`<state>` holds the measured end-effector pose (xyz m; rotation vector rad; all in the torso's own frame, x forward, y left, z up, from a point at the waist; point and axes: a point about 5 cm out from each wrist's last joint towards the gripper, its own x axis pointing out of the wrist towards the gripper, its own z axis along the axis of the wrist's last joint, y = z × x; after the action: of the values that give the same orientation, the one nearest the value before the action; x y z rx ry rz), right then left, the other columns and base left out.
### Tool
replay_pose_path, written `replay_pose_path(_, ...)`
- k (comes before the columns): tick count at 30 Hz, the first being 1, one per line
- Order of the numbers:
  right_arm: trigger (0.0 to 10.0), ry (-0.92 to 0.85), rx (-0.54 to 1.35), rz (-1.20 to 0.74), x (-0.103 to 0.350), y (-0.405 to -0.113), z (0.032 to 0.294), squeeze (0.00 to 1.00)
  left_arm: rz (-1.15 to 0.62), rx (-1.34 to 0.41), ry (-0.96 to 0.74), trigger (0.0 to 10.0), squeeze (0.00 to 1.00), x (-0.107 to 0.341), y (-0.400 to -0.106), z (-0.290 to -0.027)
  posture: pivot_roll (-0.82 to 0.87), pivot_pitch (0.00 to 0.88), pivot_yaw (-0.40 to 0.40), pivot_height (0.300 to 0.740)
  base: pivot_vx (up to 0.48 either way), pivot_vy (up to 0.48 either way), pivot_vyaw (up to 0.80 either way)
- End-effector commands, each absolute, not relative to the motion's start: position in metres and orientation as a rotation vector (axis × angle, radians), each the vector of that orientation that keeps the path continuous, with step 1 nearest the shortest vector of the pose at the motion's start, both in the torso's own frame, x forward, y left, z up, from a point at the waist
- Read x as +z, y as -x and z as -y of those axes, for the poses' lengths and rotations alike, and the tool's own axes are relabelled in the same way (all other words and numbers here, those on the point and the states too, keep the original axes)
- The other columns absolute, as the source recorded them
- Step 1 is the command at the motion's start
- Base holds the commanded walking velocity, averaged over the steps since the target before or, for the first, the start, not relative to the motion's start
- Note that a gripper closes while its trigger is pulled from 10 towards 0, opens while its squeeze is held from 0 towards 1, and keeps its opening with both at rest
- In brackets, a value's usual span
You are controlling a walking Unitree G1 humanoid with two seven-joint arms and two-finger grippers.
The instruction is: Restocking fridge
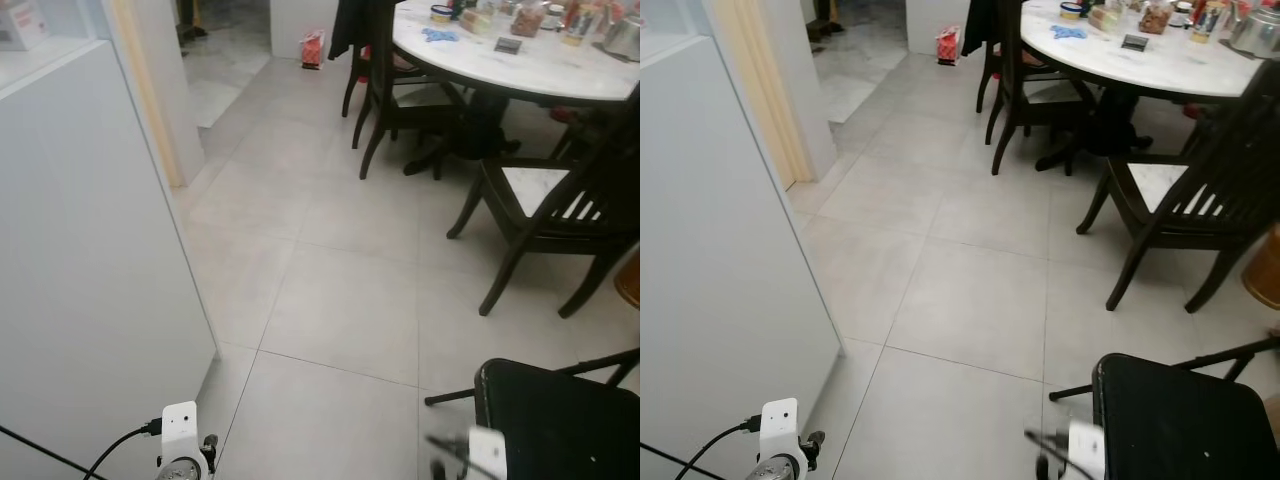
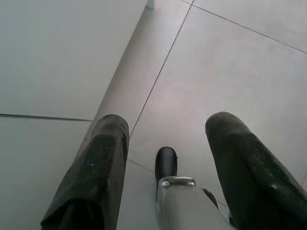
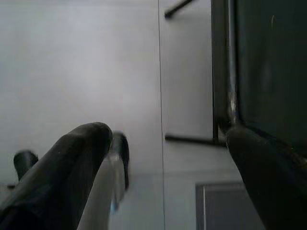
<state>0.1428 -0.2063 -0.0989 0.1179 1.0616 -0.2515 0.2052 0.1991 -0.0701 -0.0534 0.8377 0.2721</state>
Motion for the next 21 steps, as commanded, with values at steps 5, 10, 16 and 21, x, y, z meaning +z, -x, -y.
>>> replay_pose_path(5,10.0,-0.132,-0.206,-1.131,-0.102,-0.138,0.203,0.00,-0.886,0.282,0.067,10.0,0.00,-0.075,-0.198,-0.198,0.03,0.000,-0.060,0.740,0.000,0.000,0.00)
replay_pose_path(10,10.0,-0.128,-0.156,-1.134,-0.100,-0.146,0.195,0.00,-0.893,0.283,0.074,10.0,0.00,-0.075,-0.198,-0.198,0.02,0.000,-0.058,0.740,0.000,0.000,0.00)
replay_pose_path(16,10.0,-0.179,-0.180,-1.109,-0.098,-0.153,0.190,0.00,-0.902,0.277,0.064,10.0,0.00,-0.075,-0.198,-0.198,0.03,0.000,-0.058,0.740,0.000,0.000,0.00)
replay_pose_path(21,10.0,-0.170,-0.114,-1.112,-0.097,-0.157,0.186,0.00,-0.901,0.293,0.047,10.0,0.00,-0.075,-0.197,-0.200,0.03,0.000,-0.055,0.740,0.000,0.000,0.00)
